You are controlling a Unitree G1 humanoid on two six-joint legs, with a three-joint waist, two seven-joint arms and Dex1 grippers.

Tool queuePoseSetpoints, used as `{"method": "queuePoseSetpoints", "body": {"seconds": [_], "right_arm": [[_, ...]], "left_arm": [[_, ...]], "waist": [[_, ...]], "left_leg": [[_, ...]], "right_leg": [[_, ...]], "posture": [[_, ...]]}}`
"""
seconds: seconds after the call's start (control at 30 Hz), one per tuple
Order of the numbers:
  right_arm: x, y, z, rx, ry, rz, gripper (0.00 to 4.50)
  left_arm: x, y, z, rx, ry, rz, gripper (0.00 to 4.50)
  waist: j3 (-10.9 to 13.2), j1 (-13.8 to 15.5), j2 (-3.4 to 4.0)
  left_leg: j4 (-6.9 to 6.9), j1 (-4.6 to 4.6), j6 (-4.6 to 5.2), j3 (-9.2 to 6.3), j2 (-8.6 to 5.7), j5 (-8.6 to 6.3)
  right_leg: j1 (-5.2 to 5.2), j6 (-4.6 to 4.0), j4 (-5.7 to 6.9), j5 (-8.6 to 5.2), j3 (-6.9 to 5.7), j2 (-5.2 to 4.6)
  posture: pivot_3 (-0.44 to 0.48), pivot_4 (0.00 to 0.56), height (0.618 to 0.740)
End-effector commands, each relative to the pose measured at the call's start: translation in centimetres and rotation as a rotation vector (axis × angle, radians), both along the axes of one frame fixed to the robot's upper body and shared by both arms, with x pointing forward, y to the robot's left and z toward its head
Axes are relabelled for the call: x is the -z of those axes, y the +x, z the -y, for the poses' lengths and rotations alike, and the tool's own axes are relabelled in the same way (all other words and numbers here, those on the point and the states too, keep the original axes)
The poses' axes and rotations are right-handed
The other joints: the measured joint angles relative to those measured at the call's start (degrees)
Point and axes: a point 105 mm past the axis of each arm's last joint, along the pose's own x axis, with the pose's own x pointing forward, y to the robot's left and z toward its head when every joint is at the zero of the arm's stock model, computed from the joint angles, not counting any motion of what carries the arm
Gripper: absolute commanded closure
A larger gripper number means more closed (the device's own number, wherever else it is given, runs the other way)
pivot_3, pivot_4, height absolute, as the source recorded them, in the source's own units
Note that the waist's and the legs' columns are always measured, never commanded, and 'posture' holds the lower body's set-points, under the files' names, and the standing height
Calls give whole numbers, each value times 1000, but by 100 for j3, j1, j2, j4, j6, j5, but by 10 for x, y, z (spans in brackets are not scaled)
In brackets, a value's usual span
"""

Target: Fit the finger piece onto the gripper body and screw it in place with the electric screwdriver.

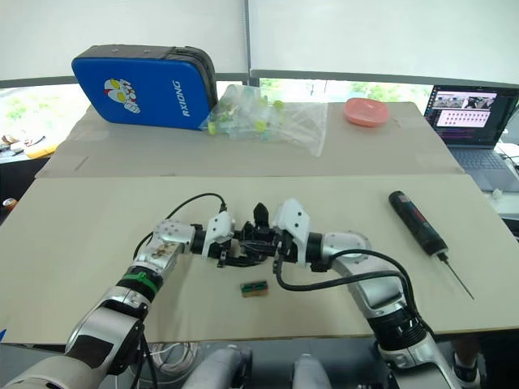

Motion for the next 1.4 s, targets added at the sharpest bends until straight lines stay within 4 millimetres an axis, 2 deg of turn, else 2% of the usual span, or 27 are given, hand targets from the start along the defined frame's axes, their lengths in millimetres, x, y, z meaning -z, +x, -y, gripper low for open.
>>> {"method": "queuePoseSetpoints", "body": {"seconds": [0.03,0.37,0.77,1.4], "right_arm": [[0,0,0,10,-4,9,4078],[18,1,9,36,-96,-60,4078],[10,-4,2,51,-93,-126,4078],[21,-9,-6,74,-141,-226,4078]], "left_arm": [[8,-5,1,19,43,-21,2186],[10,-6,0,16,46,-29,2186],[11,-6,-1,15,48,-33,2186],[11,-7,-1,12,50,-35,2186]], "waist": [[0,-2,0],[-2,0,2],[-4,1,2],[-9,-17,3]], "left_leg": [[0,1,0,0,0,0],[-2,19,-1,0,0,-1],[-2,19,-6,0,0,-4],[-7,21,-6,0,1,-4]], "right_leg": [[0,0,0,0,1,0],[16,0,-1,0,1,0],[17,0,-2,0,1,-2],[15,0,-3,0,3,-3]], "posture": [[0,150,740],[0,150,740],[0,150,740],[0,150,740]]}}
